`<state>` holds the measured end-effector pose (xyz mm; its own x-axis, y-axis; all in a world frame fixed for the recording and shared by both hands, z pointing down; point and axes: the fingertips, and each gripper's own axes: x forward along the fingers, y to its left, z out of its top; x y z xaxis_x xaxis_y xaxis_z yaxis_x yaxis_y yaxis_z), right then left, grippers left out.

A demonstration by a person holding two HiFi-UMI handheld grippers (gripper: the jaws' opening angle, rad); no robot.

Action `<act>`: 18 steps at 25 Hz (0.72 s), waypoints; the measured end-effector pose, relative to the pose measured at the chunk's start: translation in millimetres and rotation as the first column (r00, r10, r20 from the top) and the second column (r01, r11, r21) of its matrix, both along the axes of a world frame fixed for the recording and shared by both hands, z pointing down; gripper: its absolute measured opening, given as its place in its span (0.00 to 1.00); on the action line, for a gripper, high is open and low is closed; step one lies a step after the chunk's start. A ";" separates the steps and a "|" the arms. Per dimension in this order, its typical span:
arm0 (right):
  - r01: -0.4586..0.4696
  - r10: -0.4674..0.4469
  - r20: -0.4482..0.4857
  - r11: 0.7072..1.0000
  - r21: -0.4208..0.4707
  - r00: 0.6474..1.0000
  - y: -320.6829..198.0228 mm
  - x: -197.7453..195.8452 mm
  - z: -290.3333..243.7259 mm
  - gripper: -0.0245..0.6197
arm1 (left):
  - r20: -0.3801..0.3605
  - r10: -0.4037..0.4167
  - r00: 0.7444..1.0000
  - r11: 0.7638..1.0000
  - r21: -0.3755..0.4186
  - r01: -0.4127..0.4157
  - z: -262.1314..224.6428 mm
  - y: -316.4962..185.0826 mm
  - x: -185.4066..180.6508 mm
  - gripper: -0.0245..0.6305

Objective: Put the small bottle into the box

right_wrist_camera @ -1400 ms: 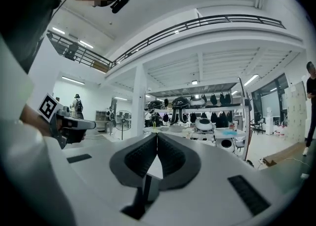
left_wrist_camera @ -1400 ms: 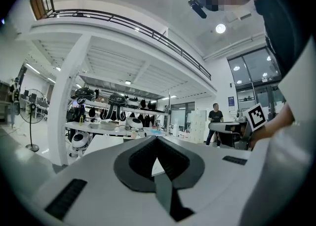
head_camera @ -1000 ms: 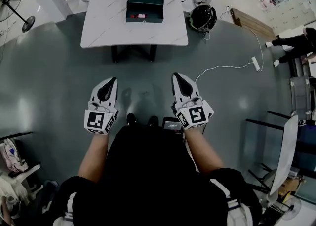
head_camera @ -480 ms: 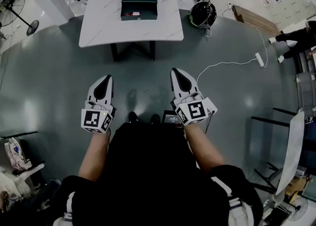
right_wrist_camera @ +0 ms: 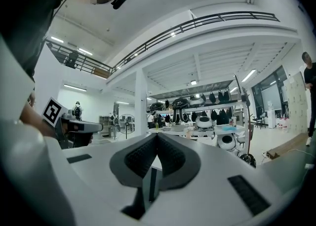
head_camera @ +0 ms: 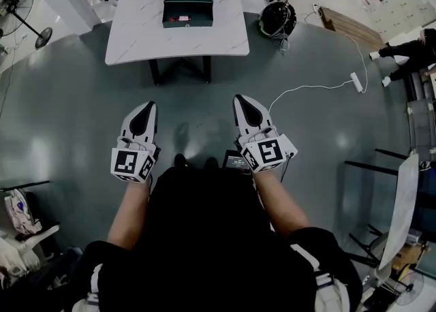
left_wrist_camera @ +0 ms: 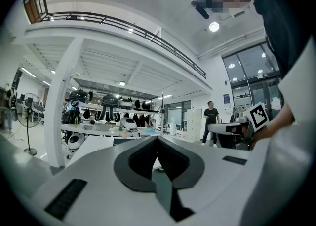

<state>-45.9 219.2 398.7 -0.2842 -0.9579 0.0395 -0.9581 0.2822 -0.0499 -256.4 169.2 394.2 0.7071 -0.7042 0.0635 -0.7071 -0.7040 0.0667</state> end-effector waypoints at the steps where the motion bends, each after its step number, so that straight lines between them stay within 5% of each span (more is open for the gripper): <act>1: -0.002 0.002 0.003 1.000 -0.003 1.000 -0.3 1.0 1.4 0.09 | 0.001 0.006 1.000 1.000 -0.002 -0.006 0.9 0.7 2.3 0.06; 18: 0.016 -0.016 0.009 1.000 -0.017 1.000 -5.7 17.9 5.7 0.09 | 0.013 0.024 1.000 1.000 -0.019 -0.024 2.3 -4.5 27.7 0.06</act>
<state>-28.1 213.6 404.3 -0.3001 -0.9524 0.0535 -0.9528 0.2967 -0.0636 -228.7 164.8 396.6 0.7229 -0.6856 0.0864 -0.6909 -0.7195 0.0707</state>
